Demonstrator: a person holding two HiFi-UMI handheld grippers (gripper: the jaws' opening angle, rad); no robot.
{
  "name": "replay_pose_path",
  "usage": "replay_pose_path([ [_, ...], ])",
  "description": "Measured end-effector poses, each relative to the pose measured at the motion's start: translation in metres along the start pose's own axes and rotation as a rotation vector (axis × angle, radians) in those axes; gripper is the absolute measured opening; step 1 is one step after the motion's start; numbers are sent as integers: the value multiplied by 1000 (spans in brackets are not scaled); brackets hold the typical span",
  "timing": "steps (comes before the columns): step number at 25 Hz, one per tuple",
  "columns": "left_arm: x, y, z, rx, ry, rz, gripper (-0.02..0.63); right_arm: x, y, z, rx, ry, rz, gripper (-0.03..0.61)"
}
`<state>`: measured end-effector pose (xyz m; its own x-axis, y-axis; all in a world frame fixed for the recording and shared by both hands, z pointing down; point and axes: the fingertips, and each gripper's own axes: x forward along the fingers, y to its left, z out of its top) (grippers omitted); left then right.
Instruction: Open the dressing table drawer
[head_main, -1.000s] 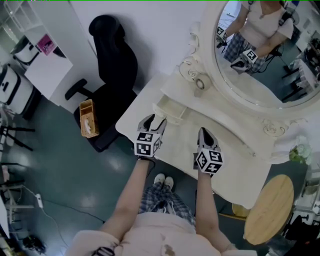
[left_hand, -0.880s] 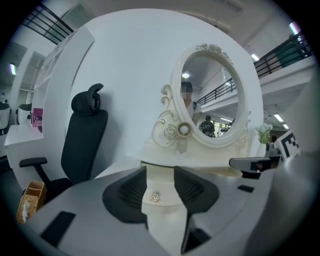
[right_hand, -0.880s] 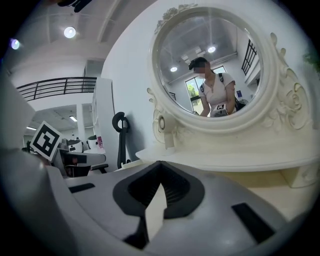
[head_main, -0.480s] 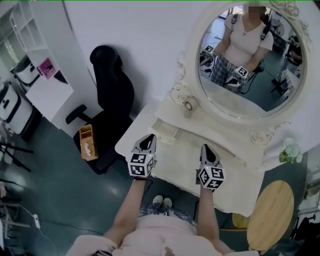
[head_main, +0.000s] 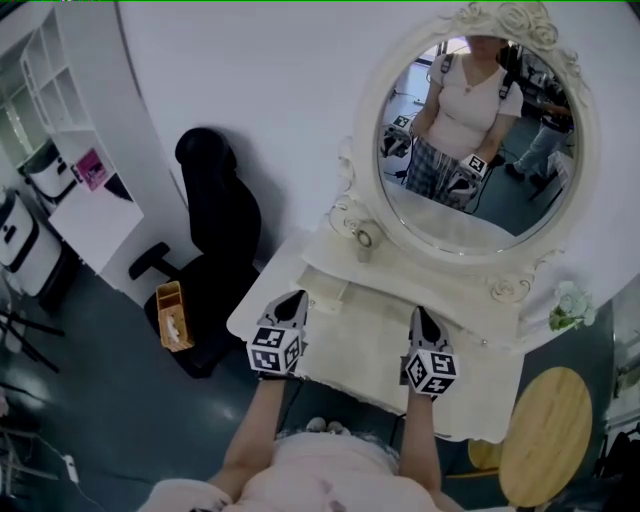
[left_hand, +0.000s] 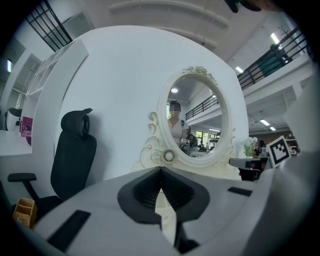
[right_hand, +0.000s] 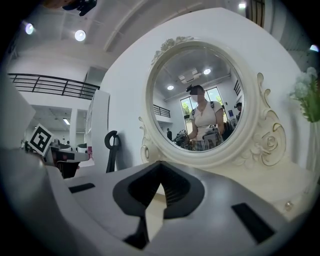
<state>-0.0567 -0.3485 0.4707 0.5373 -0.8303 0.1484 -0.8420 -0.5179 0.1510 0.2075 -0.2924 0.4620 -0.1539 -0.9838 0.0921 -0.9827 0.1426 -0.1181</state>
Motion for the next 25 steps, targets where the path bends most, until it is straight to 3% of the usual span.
replay_pose_path([
  [25, 5, -2, 5, 1, -17, -19, 26, -4, -25, 16, -53, -10, -48, 14],
])
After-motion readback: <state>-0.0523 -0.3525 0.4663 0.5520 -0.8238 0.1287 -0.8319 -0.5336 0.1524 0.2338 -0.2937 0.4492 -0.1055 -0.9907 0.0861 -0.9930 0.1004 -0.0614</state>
